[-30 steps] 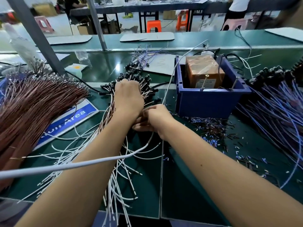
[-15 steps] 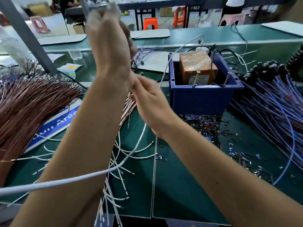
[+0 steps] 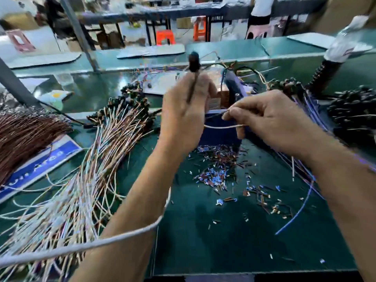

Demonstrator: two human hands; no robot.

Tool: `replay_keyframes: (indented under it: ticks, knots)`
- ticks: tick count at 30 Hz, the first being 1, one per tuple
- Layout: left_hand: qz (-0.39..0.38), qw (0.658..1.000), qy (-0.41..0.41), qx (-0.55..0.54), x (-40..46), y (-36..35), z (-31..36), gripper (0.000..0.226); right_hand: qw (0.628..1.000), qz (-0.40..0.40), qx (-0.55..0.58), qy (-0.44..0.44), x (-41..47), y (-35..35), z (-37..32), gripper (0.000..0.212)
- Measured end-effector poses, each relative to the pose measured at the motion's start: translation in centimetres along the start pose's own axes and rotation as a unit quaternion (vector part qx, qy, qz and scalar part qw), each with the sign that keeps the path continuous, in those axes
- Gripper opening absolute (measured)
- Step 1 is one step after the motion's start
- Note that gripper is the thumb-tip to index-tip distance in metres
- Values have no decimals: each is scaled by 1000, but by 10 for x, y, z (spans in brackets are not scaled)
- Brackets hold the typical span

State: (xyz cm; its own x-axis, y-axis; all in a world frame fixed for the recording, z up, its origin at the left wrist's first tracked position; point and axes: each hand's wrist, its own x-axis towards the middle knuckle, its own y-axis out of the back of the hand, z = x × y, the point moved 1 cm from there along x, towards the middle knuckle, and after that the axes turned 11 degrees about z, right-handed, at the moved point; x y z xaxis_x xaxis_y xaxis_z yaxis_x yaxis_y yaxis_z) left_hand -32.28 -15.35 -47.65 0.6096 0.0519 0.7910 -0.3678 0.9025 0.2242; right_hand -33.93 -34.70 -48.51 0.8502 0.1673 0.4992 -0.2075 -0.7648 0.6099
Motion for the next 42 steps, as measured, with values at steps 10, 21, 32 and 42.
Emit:
replay_keyframes:
  ticks: [10, 21, 32, 42]
  knots:
    - [-181, 980, -5, 81, -78, -32, -36, 24, 997, 18, -74, 26, -38, -41, 51, 26]
    - [-219, 971, 71, 67, -88, -31, -55, 22, 999, 30, -30, -13, -45, -48, 57, 11]
    - [-195, 974, 111, 31, -87, -29, -57, 19, 994, 76, 58, -52, -49, -45, 57, 3]
    - [-196, 971, 125, 60, -88, -28, -56, 16, 982, 144, 68, -104, -48, -44, 66, 12]
